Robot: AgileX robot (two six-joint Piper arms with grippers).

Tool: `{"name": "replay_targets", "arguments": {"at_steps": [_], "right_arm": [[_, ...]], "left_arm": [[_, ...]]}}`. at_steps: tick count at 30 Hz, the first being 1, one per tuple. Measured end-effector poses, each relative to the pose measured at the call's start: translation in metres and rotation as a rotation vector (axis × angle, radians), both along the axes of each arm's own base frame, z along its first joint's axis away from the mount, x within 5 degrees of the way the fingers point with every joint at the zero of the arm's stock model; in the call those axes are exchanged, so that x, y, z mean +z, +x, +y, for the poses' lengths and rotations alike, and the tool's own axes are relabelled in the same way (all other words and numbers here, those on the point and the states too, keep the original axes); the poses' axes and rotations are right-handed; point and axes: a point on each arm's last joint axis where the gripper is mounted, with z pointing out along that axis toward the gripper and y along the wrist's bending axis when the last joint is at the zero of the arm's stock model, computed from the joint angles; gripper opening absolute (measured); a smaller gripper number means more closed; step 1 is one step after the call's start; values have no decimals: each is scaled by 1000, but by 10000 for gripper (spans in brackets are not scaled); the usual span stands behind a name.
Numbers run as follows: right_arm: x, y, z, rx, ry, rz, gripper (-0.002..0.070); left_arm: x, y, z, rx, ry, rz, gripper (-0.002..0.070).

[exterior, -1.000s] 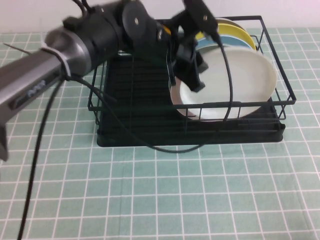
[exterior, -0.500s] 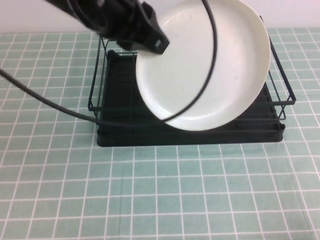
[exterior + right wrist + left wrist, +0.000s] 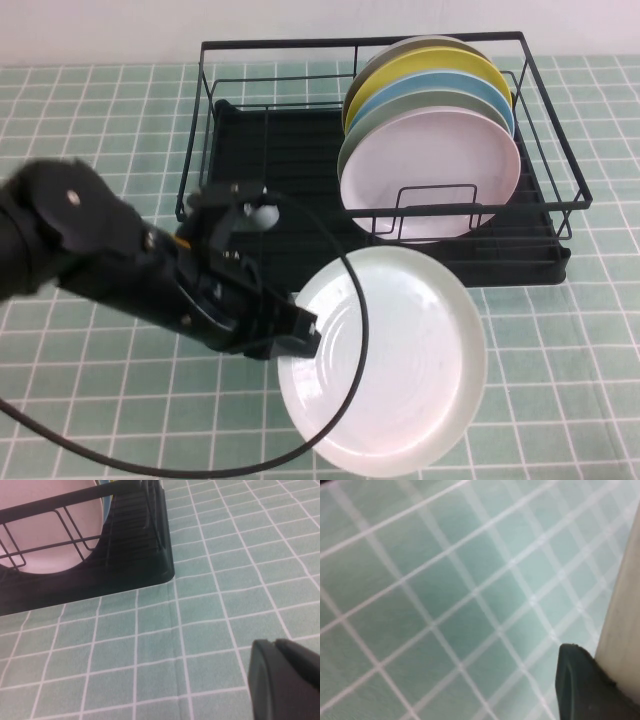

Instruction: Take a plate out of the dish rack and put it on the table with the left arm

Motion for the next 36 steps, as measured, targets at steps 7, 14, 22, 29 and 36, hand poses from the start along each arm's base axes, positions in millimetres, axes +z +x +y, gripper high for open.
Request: {"name": "replay_targets", "arguments": {"at_steps": [7,14,22,29,36], "right_arm": [[0,0,0,0,0,0,-20],[0,0,0,0,0,0,-20],[0,0,0,0,0,0,-20],[0,0,0,0,0,0,-20],[0,0,0,0,0,0,-20]], "left_arm": [[-45,20,-7,12,25,-25,64],[-62,28,-8,-47,77,-77,219],[-49,43,5,-68,303,-183,482],[14,30,49,114,606,-270,92],[58,-48,70,275,249,-435,4]]}}
